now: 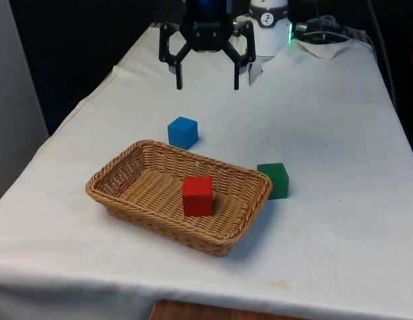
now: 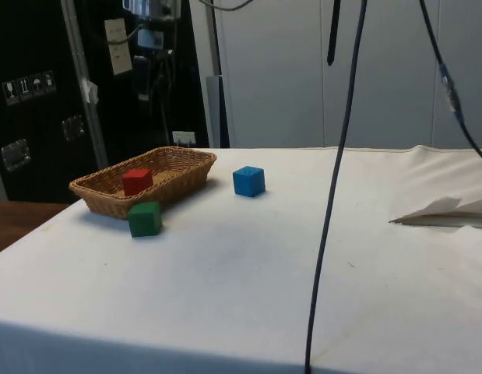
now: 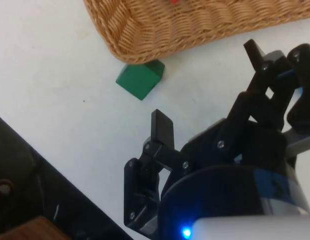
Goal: Pick up exactly two blocks and place them into the basket.
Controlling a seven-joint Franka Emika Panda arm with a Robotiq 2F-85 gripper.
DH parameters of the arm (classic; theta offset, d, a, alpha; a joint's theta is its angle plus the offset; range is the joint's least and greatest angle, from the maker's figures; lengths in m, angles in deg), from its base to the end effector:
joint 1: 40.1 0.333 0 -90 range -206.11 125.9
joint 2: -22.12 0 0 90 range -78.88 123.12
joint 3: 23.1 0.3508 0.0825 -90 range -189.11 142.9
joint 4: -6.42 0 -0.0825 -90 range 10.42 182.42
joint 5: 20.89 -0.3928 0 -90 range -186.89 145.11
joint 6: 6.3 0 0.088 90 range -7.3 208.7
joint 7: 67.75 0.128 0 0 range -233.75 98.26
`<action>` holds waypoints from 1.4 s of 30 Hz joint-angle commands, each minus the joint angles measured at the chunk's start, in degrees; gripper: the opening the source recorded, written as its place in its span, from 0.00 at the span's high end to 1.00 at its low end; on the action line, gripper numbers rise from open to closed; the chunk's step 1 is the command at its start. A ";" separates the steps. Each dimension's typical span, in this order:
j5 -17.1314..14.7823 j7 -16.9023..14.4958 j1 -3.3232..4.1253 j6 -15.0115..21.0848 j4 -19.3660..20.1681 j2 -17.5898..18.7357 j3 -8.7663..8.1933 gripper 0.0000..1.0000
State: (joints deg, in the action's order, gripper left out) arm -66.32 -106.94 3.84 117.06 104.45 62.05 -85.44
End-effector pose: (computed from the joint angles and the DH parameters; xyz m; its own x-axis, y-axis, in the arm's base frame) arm 0.6931 -0.0675 0.3676 0.9739 0.1114 0.1979 0.1104 -0.9938 0.0164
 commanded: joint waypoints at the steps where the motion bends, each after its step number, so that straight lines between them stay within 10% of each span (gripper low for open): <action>1: 1.03 0.00 1.95 0.63 2.18 -1.32 -1.49 0.00; 2: 1.49 0.11 2.12 0.63 2.35 -1.66 -1.55 0.00; 3: 0.86 0.23 0.34 0.00 0.17 -0.63 -0.11 0.00; 4: 1.95 0.23 2.35 0.63 2.46 -2.01 -1.60 0.00; 9: 4.41 1.03 3.32 0.46 3.32 -4.07 -1.89 0.00; 10: 3.32 1.03 1.20 -0.23 0.86 -2.58 -0.34 0.00; 11: 4.70 1.09 3.50 0.46 3.50 -4.35 -1.95 0.00; 17: 6.88 1.89 4.53 0.63 4.53 -6.30 -1.95 0.00; 19: 7.28 2.01 4.76 0.69 4.81 -6.70 -1.95 0.00; 20: 6.30 2.06 2.58 -0.34 2.01 -5.10 -0.34 0.00; 21: 7.39 2.06 4.87 0.80 4.98 -6.82 -1.89 0.00; 24: 7.62 2.18 5.39 0.80 5.50 -7.33 -2.01 0.00; 29: 7.91 2.69 5.16 0.23 4.64 -7.10 -1.78 0.00; 30: 6.99 2.46 3.44 -0.40 2.75 -6.07 -0.34 0.00; 31: 8.02 2.81 4.98 0.11 4.41 -7.05 -1.55 0.00; 39: 9.05 2.75 5.21 0.29 5.16 -7.68 -1.78 0.00; 40: 7.79 2.69 3.61 -0.52 3.15 -6.59 -0.46 0.00; 42: 9.45 2.75 5.33 0.52 5.56 -7.79 -1.78 0.00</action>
State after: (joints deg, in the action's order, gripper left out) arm -57.79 -104.24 7.45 116.54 107.83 55.35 -85.90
